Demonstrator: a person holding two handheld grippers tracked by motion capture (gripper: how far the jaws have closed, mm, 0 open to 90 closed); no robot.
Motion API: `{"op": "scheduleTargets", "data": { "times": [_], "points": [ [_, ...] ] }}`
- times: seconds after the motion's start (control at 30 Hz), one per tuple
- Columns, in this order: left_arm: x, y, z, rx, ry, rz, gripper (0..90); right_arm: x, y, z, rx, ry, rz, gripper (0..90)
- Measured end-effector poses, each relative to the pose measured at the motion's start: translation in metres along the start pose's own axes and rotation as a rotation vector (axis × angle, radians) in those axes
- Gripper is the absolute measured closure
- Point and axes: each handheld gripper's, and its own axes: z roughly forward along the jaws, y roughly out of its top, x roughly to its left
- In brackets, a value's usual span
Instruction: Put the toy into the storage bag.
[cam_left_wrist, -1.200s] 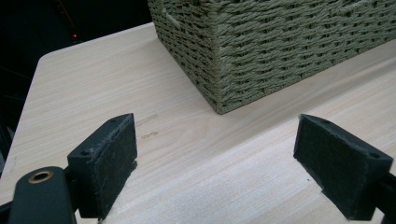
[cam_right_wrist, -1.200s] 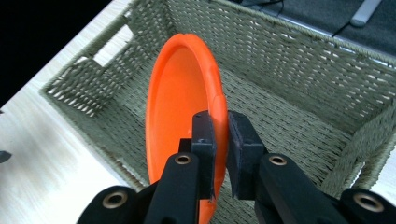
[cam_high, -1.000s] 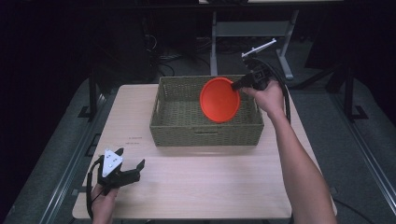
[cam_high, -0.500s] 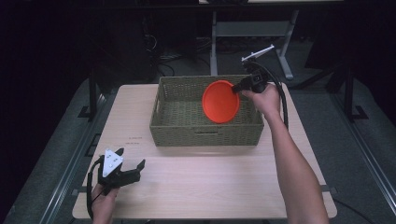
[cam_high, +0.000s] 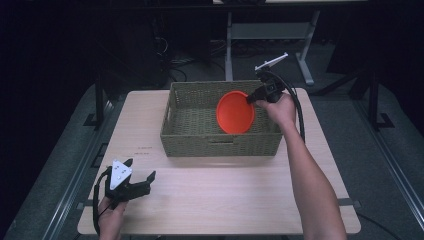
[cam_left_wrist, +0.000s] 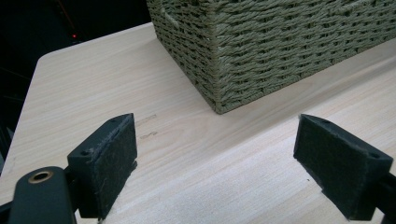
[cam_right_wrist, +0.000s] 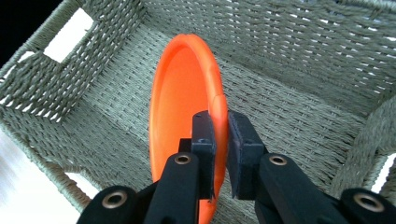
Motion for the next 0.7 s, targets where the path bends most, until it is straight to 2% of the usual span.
{"op": "scheduleTargets", "data": {
  "times": [0.27,0.7],
  "points": [
    [0.0,0.0,-0.001,0.003,0.001,0.003,12.8,0.0,-0.003,0.013,0.024,0.006,0.018,81.9],
    [0.002,0.0,-0.002,0.005,0.006,0.003,12.8,0.002,-0.005,0.029,0.06,0.004,-0.001,81.7]
  ]
}}
